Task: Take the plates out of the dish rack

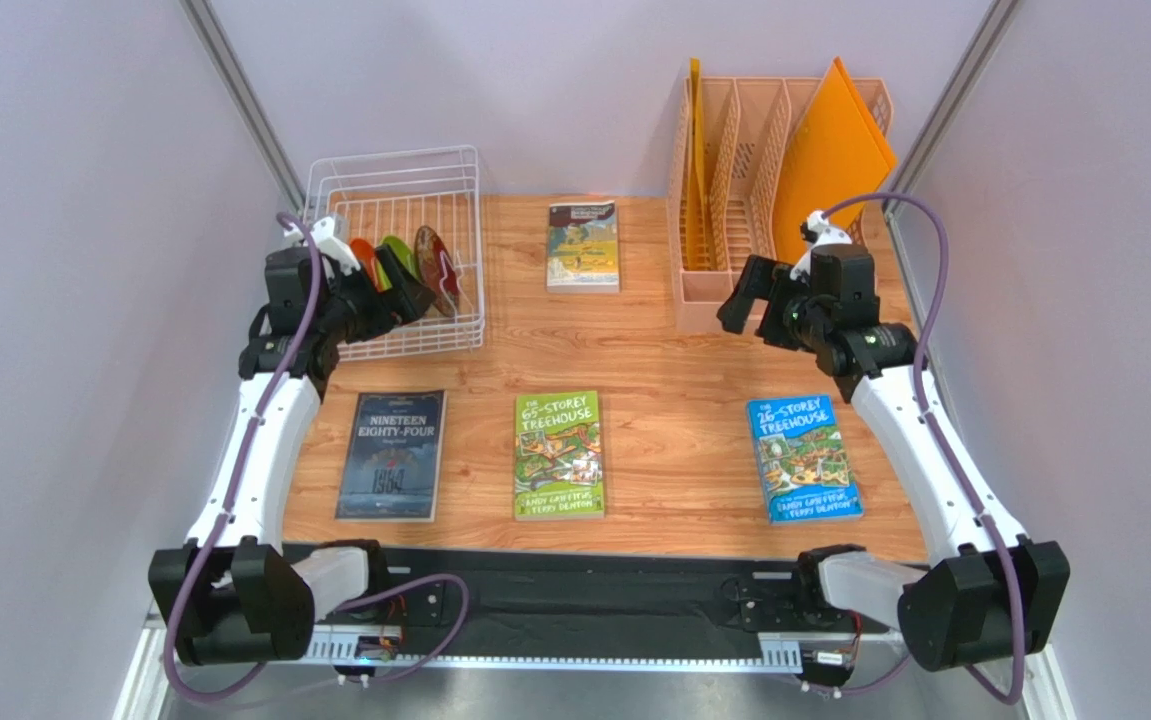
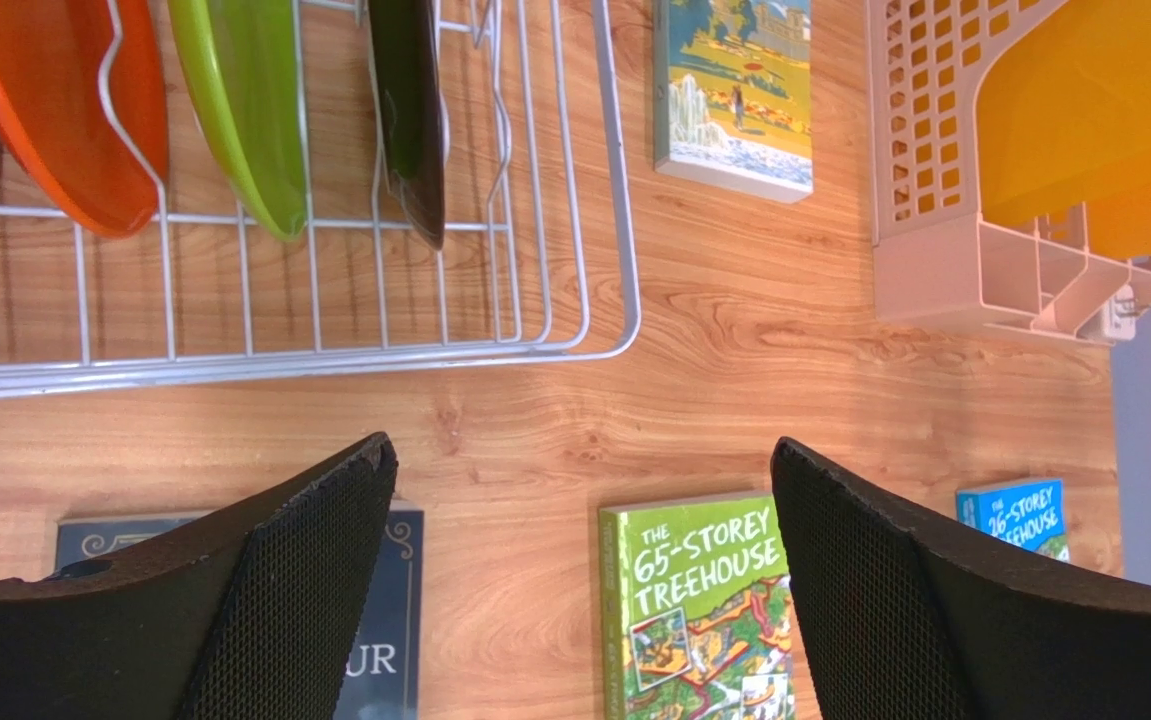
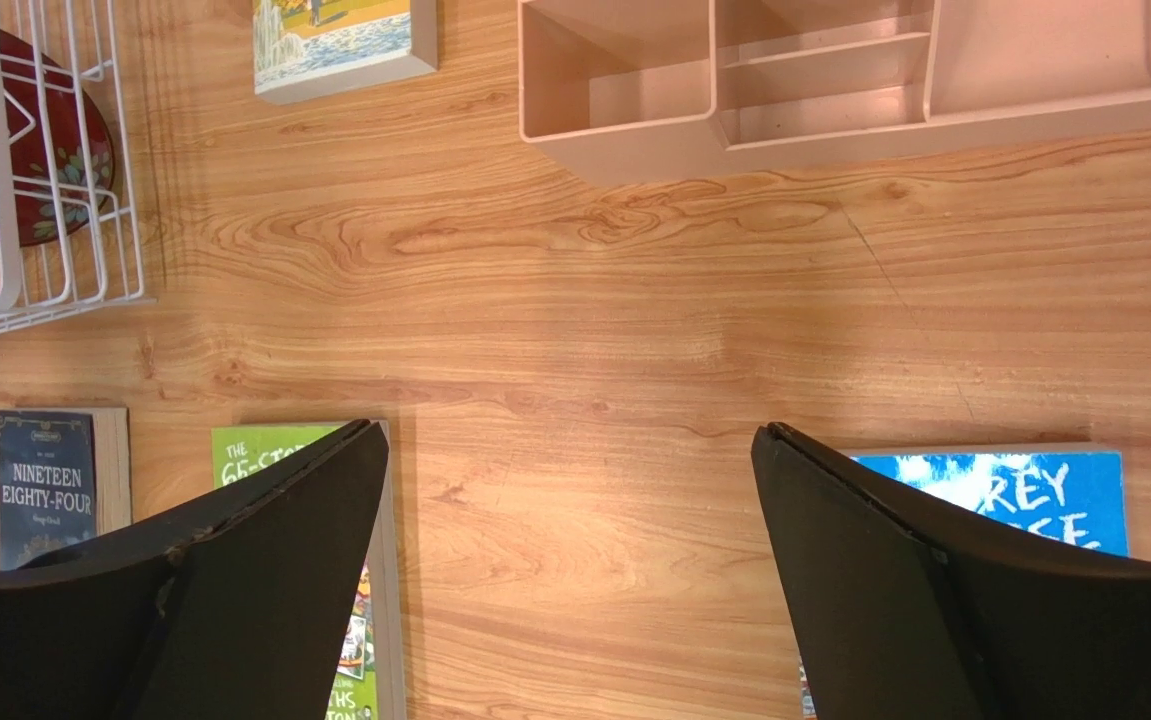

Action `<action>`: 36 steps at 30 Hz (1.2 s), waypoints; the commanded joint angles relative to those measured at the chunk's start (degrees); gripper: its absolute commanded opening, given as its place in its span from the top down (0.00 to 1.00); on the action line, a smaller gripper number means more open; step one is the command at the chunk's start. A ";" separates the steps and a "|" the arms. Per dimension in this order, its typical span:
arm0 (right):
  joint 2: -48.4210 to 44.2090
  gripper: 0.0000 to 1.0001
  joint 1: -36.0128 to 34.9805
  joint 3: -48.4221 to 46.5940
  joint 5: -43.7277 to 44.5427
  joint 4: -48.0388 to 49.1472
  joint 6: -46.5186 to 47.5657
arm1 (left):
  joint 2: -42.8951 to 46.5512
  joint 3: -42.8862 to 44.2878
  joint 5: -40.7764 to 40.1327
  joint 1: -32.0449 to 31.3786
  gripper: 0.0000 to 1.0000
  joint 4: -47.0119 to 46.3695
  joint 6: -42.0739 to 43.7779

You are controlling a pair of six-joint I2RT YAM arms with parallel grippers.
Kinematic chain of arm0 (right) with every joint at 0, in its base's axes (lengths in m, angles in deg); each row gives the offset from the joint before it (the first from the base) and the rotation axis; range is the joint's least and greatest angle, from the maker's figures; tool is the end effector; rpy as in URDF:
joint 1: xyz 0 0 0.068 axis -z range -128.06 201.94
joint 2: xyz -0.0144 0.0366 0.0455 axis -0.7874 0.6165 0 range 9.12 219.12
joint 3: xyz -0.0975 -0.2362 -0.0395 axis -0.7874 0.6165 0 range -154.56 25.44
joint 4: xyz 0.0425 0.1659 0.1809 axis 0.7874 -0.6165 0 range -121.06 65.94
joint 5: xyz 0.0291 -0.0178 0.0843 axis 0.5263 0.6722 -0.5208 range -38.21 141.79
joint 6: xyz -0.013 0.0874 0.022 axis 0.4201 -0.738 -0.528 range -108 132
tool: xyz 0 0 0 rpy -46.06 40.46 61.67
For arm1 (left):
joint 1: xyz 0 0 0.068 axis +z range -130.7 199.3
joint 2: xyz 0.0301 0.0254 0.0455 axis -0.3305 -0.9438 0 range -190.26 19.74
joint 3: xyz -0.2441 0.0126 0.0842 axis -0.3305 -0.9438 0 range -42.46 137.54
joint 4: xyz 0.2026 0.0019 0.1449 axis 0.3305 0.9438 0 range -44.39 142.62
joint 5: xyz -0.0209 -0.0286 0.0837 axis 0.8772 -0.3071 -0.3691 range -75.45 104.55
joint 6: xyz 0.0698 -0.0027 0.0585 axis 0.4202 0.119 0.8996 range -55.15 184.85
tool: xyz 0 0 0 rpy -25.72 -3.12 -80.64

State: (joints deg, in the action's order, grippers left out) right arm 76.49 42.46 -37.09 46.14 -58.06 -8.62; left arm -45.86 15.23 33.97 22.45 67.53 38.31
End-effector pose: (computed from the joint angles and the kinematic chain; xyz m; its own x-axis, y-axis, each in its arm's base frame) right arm 0.2758 0.0542 0.2865 -0.6634 0.2446 -0.7072 -0.0064 0.9432 0.3322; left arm 0.2870 -0.0114 0.2929 -0.5498 -0.4523 -0.7022 -0.0106 0.8444 -0.5356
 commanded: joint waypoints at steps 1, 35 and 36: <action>1.44 0.00 -0.02 -1.90 -0.68 4.20 1.46 | -0.75 1.98 1.67 0.53 0.00 -1.96 1.41; 14.54 0.00 -0.02 -4.19 -4.28 7.19 1.81 | -23.78 7.34 -18.27 -5.00 0.37 -27.88 9.84; 14.89 0.00 -0.02 -4.36 -4.37 7.19 1.73 | -25.26 7.61 -18.36 -5.09 0.37 -28.06 9.85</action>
State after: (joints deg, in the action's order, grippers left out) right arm 90.37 42.46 -38.81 43.41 -53.73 -7.03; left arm -68.59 19.64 19.80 18.54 43.68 45.71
